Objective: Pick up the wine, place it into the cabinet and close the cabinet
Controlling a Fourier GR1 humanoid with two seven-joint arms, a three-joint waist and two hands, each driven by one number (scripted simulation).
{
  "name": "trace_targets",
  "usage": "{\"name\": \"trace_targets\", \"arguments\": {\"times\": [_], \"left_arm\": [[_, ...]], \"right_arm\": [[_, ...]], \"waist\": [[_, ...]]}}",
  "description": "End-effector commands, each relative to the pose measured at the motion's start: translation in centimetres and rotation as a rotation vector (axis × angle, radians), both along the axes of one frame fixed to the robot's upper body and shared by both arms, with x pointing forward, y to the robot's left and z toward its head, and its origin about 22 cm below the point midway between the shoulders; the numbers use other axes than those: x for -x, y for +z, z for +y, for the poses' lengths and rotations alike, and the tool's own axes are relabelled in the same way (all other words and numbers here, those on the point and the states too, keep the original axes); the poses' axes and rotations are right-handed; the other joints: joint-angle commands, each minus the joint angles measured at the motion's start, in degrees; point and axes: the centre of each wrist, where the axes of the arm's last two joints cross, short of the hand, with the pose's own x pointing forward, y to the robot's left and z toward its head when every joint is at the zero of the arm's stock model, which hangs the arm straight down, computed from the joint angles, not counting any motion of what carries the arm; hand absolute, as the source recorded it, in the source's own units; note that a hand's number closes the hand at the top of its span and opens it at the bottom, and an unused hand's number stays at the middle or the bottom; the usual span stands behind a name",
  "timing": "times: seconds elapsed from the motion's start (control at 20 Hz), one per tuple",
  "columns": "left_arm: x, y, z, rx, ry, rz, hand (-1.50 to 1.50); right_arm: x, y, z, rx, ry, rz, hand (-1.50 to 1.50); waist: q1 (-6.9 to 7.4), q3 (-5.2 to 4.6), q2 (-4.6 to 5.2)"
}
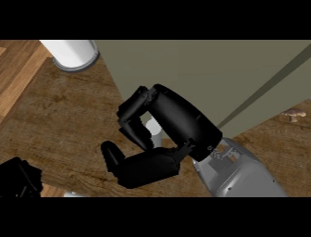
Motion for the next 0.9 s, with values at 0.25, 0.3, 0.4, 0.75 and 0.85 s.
{"name": "trace_targets", "arguments": {"times": [0.25,0.3,0.4,0.75,0.85], "left_arm": [[-1.3,-0.4,1.5,0.016,-0.022,-0.02,1.5],[-1.4,-0.4,1.6,0.021,-0.014,-0.012,1.5],[-1.6,-0.4,1.7,0.035,-0.037,-0.03,1.5],[-2.2,-0.7,3.2,0.021,-0.02,-0.034,1.5],[-2.1,-1.0,3.2,0.03,-0.036,-0.039,1.5]], "right_arm": [[-5.0,4.6,4.2,0.043,-0.122,-0.087,1.5],[-5.7,4.4,4.3,0.048,-0.141,-0.092,1.5],[-6.8,4.9,4.7,0.053,-0.155,-0.081,1.5],[-10.2,6.2,4.8,0.002,-0.183,-0.007,1.5],[-10.7,5.5,4.3,-0.022,-0.184,0.042,1.5]], "waist": [[1.57,-0.37,0.86],[1.41,-0.26,1.26],[1.55,-0.3,1.47],[1.38,-0.03,1.94],[1.44,-0.02,2.26]]}}
